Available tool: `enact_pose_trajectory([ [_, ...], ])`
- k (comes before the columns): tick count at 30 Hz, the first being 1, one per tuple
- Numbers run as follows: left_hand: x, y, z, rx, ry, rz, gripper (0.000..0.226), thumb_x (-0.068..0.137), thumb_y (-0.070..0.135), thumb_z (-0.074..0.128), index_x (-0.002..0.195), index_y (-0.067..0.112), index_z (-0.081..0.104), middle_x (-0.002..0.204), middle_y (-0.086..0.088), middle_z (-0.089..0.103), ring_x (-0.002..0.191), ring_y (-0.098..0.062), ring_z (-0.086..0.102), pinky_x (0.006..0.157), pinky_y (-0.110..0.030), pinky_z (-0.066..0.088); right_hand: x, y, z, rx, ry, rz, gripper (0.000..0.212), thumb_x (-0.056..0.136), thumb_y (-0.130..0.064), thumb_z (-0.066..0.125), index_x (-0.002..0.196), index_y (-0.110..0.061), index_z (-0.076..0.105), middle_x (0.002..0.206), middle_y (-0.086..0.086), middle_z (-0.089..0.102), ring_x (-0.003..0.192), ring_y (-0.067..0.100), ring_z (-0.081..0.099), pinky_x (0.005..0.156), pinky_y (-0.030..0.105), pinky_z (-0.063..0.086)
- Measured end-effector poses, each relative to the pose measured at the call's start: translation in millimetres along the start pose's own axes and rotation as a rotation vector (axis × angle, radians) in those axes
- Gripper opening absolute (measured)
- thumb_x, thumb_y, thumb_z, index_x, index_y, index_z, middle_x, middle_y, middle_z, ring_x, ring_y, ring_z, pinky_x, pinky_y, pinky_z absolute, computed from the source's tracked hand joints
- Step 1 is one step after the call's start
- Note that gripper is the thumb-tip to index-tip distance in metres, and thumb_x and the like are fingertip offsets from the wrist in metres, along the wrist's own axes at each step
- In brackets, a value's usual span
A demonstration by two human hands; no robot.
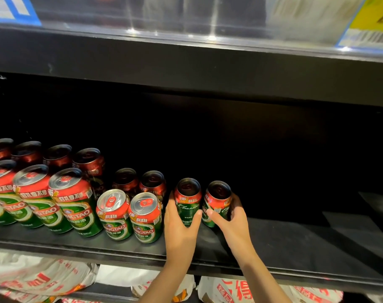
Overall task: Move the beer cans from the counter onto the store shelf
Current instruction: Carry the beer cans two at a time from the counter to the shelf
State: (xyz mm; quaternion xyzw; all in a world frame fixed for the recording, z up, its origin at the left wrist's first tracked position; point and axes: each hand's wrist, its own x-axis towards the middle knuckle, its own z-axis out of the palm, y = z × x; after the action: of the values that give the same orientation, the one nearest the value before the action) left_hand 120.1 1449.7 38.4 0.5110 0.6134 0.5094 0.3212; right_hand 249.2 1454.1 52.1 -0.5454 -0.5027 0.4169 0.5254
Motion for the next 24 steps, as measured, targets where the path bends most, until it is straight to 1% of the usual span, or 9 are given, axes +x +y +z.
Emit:
enact_pose_trajectory([
  [2,-1.1,-8.9,-0.4,0.074,-0.028,-0.028,0.076,0.082,0.038,0.067,0.143,0.019,0.026,0.140,-0.001,0.042,0.131,-0.016,0.040,0.107,-0.039,0.039,-2.8,6.0,4.2,-0.047,0.034,0.017,0.062,0.072,-0.018,0.081,0.123,-0.027,0.047,0.117,-0.011,0.059,0.109,0.004,0.059,0.079,0.010,0.049],
  [4,-0.3,-11.8,-0.1,0.085,-0.039,-0.042,0.078,0.083,0.032,0.067,0.145,0.016,0.022,0.144,-0.004,0.039,0.134,-0.019,0.036,0.109,-0.043,0.035,-2.6,11.4,6.3,-0.118,0.070,0.015,0.074,0.068,-0.023,0.084,0.129,-0.028,0.042,0.124,-0.009,0.054,0.114,0.005,0.055,0.086,0.014,0.047],
  [6,-0.6,-9.3,-0.8,0.077,-0.037,-0.042,0.077,0.085,0.027,0.066,0.146,0.016,0.022,0.145,-0.004,0.038,0.135,-0.019,0.035,0.111,-0.041,0.033,-1.1,14.7,7.0,-0.154,0.093,0.011,0.079,0.066,-0.027,0.086,0.131,-0.028,0.040,0.127,-0.007,0.052,0.115,0.005,0.054,0.092,0.019,0.047],
  [7,-1.1,-8.5,-1.2,0.074,-0.035,-0.043,0.076,0.085,0.026,0.065,0.147,0.016,0.021,0.146,-0.003,0.036,0.136,-0.018,0.033,0.112,-0.039,0.031,-0.8,15.1,7.2,-0.165,0.098,0.018,0.078,0.066,-0.028,0.086,0.130,-0.029,0.040,0.127,-0.007,0.052,0.114,0.005,0.054,0.091,0.019,0.048],
  [10,-2.3,-9.7,-1.8,0.055,-0.028,-0.048,0.075,0.087,0.026,0.064,0.147,0.018,0.020,0.148,-0.001,0.034,0.137,-0.016,0.031,0.113,-0.033,0.028,-1.9,16.2,6.7,-0.192,0.104,0.026,0.069,0.069,-0.027,0.084,0.125,-0.028,0.044,0.121,-0.008,0.056,0.108,0.003,0.057,0.078,0.010,0.047],
  [14,-3.1,-12.7,-2.4,0.050,-0.016,-0.015,0.075,0.087,0.026,0.064,0.147,0.019,0.021,0.148,0.000,0.034,0.136,-0.015,0.031,0.111,-0.028,0.027,-3.3,16.7,3.8,-0.211,0.104,0.020,0.056,0.074,-0.022,0.081,0.121,-0.018,0.051,0.115,-0.006,0.060,0.105,0.005,0.058,0.076,0.009,0.046],
  [18,-3.6,-14.0,-3.4,0.085,-0.026,0.008,0.073,0.089,0.025,0.060,0.148,0.016,0.018,0.150,-0.003,0.030,0.139,-0.017,0.027,0.114,-0.035,0.026,-4.7,14.2,5.0,-0.209,0.047,0.014,0.056,0.078,-0.018,0.076,0.124,-0.024,0.045,0.110,-0.017,0.056,0.101,-0.004,0.056,0.075,0.006,0.045],
  [20,-3.9,-13.8,-3.4,0.095,-0.028,0.025,0.071,0.091,0.024,0.058,0.148,0.016,0.018,0.150,-0.003,0.030,0.139,-0.017,0.027,0.115,-0.036,0.026,-4.8,13.2,6.3,-0.209,0.031,0.013,0.055,0.078,-0.019,0.076,0.122,-0.027,0.043,0.108,-0.020,0.055,0.102,-0.003,0.056,0.073,0.006,0.045],
  [24,-5.6,-14.2,-3.0,0.078,-0.042,0.036,0.066,0.093,0.019,0.052,0.149,0.019,0.016,0.151,0.001,0.028,0.139,-0.013,0.025,0.115,-0.032,0.024,-4.0,15.3,8.3,-0.236,0.061,0.002,0.059,0.072,-0.030,0.082,0.117,-0.028,0.045,0.116,-0.006,0.054,0.106,0.005,0.057,0.076,0.012,0.046],
])
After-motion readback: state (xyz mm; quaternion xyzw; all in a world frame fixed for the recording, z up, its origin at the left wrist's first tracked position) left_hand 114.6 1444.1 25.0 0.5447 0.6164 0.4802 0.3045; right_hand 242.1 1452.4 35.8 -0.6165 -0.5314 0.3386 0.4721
